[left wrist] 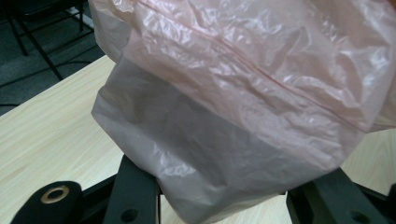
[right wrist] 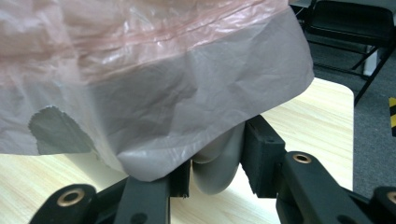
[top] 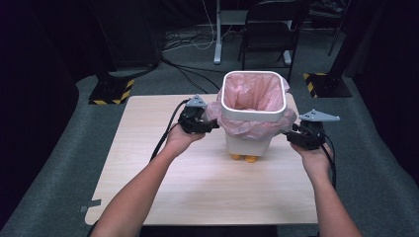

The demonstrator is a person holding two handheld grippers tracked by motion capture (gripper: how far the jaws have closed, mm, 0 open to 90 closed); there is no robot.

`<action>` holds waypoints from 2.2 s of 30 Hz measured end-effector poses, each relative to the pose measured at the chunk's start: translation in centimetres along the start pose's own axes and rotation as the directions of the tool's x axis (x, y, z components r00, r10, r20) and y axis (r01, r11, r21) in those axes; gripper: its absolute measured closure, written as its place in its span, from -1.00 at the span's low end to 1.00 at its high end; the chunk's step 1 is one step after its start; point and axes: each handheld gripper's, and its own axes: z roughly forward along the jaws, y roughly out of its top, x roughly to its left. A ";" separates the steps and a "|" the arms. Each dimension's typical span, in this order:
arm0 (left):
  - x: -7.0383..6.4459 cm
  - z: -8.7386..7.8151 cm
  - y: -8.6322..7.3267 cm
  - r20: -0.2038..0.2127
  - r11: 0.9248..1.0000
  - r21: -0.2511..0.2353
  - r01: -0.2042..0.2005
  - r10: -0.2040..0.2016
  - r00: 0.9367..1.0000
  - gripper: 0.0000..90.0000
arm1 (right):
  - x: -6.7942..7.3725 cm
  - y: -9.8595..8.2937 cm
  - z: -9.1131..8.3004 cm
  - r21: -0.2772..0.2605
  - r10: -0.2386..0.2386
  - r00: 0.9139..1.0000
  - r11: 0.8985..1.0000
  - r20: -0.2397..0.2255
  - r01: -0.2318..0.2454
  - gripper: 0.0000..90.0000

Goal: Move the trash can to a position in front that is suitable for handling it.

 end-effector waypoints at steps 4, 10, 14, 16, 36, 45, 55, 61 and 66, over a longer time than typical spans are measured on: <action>0.1 -1.2 -0.5 -0.005 1.000 -0.006 -0.006 0.006 1.000 0.31 | 1.0 0.2 0.1 -0.002 -0.020 1.000 1.000 -0.011 0.020 0.45; 0.2 -3.1 -1.2 -0.014 1.000 -0.007 -0.013 0.013 1.000 0.31 | 2.5 0.4 -0.1 -0.009 -0.041 0.999 0.999 -0.033 0.040 0.45; 0.2 -4.3 -1.6 -0.019 1.000 -0.020 -0.012 0.012 1.000 0.31 | 3.4 0.6 -0.2 -0.009 -0.050 0.997 0.999 -0.056 0.050 0.45; 0.1 -4.8 -1.9 -0.022 1.000 -0.027 -0.012 0.012 1.000 0.31 | 3.8 0.6 -0.2 -0.011 -0.061 0.996 0.998 -0.060 0.060 0.45; -1.3 -10.1 -5.2 -0.047 0.998 -0.057 -0.025 0.022 0.999 0.31 | 8.7 0.3 -1.3 -0.035 -0.154 0.984 0.988 -0.093 0.151 0.45; -2.0 -11.8 -6.2 -0.040 0.997 -0.069 -0.022 0.019 0.999 0.30 | 9.9 -0.2 -1.7 -0.039 -0.160 0.979 0.987 -0.125 0.157 0.45; -2.6 -13.3 -7.2 -0.041 0.997 -0.076 -0.020 0.017 0.999 0.29 | 11.2 -0.6 -2.1 -0.041 -0.182 0.973 0.983 -0.142 0.178 0.44; -2.9 -14.0 -8.1 -0.043 0.995 -0.095 -0.008 0.004 0.999 0.29 | 12.3 -0.6 -2.7 -0.051 -0.214 0.967 0.977 -0.136 0.209 0.44; -3.2 -14.6 -8.8 -0.048 0.996 -0.094 -0.004 0.000 0.999 0.30 | 12.9 -1.2 -2.6 -0.049 -0.214 0.966 0.977 -0.148 0.209 0.44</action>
